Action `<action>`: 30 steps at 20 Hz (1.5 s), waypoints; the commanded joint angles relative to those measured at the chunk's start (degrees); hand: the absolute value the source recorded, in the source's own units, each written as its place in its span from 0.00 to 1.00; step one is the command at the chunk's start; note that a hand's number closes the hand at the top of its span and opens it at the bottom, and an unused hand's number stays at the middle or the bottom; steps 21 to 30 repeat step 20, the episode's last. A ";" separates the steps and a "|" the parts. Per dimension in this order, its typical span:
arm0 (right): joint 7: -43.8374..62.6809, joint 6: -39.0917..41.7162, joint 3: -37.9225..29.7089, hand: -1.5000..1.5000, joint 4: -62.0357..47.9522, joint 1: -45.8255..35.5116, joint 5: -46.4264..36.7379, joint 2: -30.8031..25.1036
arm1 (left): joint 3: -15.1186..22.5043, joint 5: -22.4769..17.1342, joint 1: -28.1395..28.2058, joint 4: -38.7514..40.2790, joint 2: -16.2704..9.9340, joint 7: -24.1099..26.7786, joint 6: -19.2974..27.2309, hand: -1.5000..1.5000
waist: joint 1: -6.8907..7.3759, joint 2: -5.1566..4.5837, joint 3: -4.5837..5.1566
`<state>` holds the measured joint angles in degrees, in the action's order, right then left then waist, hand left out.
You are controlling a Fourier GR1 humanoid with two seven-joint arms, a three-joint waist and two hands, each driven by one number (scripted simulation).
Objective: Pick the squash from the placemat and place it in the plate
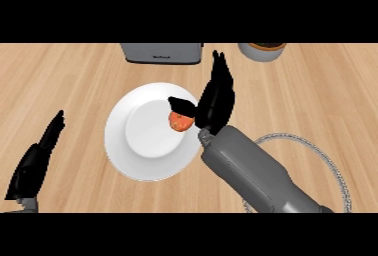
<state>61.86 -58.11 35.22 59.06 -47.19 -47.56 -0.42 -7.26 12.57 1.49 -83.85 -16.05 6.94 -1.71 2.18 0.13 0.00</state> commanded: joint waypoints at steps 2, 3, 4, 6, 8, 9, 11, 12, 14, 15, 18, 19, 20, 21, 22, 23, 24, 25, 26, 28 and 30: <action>1.90 -15.43 -0.80 0.00 7.10 8.32 -2.72 0.40 | -1.86 -0.75 2.13 -0.42 -0.19 0.76 0.68 0.50 | -2.19 0.24 -0.05; 0.37 -14.47 -1.09 0.00 10.75 11.54 -3.59 0.40 | -0.90 -0.13 2.81 -2.80 0.74 -1.19 1.34 0.50 | -3.07 0.51 -0.09; 1.10 -13.03 -0.05 0.00 14.90 14.16 -5.55 0.40 | -0.24 0.58 3.48 -2.05 2.09 -0.53 2.44 0.50 | -3.78 0.72 -0.03; -1.67 -17.90 2.01 0.00 16.06 19.25 -7.02 0.41 | -0.36 0.52 2.58 -2.67 1.47 -1.78 1.82 0.50 | -2.77 0.24 -0.05; -5.16 -15.31 4.18 0.00 24.49 27.94 -8.74 -2.28 | -1.55 -0.81 4.29 -4.77 0.47 -1.50 0.61 0.50 | -3.33 0.42 -0.04; -6.70 -16.26 4.36 0.00 25.16 29.88 -8.43 -2.81 | -1.60 -0.46 2.69 -3.01 0.42 -1.10 0.64 0.50 | -2.97 0.13 -0.02; -9.22 -13.13 5.03 0.00 29.97 33.08 -8.44 -5.21 | -1.29 0.04 3.62 -1.90 0.38 0.95 -0.24 0.50 | -2.58 0.03 0.00; -9.84 -14.37 6.44 0.00 34.63 36.86 -6.83 -10.26 | -2.42 -0.58 3.01 -0.64 0.27 1.25 0.28 0.50 | -2.96 0.07 -0.01; -11.44 -12.64 5.64 0.00 38.19 38.78 -5.53 -12.57 | -2.54 -0.32 4.51 -3.01 0.18 1.10 -0.13 0.50 | -2.53 0.01 -0.01; -12.23 -15.30 6.49 0.00 38.50 39.93 -1.13 -16.69 | -1.61 -0.03 6.82 -5.72 1.21 0.94 0.12 0.50 | -2.25 -0.03 -0.04; -16.25 -19.86 7.60 0.00 37.86 43.17 1.15 -17.43 | -2.85 -1.33 4.03 -5.87 -0.09 -1.32 -2.07 0.50 | -2.11 -0.11 -0.04; -17.19 -21.35 9.35 0.00 39.09 44.75 2.91 -19.77 | -3.41 -0.11 0.59 2.29 -0.47 2.76 -1.20 0.50 | -2.40 -0.19 -0.03; -17.34 -17.09 7.15 0.00 42.95 45.85 0.78 -17.93 | -1.46 1.39 4.24 -1.33 2.45 2.67 0.67 0.50 | -2.30 -0.08 -0.01; -17.34 -17.09 7.15 0.00 42.95 45.85 0.78 -17.93 | -1.46 1.39 4.24 -1.33 2.45 2.67 0.67 0.50 | -2.30 -0.08 -0.01; -17.34 -17.09 7.15 0.00 42.95 45.85 0.78 -17.93 | -1.46 1.39 4.24 -1.33 2.45 2.67 0.67 0.50 | -2.30 -0.08 -0.01; -17.34 -17.09 7.15 0.00 42.95 45.85 0.78 -17.93 | -1.46 1.39 4.24 -1.33 2.45 2.67 0.67 0.50 | -2.30 -0.08 -0.01; -17.34 -17.09 7.15 0.00 42.95 45.85 0.78 -17.93 | -1.46 1.39 4.24 -1.33 2.45 2.67 0.67 0.50 | -2.30 -0.08 -0.01; -17.34 -17.09 7.15 0.00 42.95 45.85 0.78 -17.93 | -1.46 1.39 4.24 -1.33 2.45 2.67 0.67 0.50 | -2.30 -0.08 -0.01; -17.34 -17.09 7.15 0.00 42.95 45.85 0.78 -17.93 | -1.46 1.39 4.24 -1.33 2.45 2.67 0.67 0.50 | -2.30 -0.08 -0.01; -17.34 -17.09 7.15 0.00 42.95 45.85 0.78 -17.93 | -1.46 1.39 4.24 -1.33 2.45 2.67 0.67 0.50 | -2.30 -0.08 -0.01; -17.34 -17.09 7.15 0.00 42.95 45.85 0.78 -17.93 | -1.46 1.39 4.24 -1.33 2.45 2.67 0.67 0.50 | -2.30 -0.08 -0.01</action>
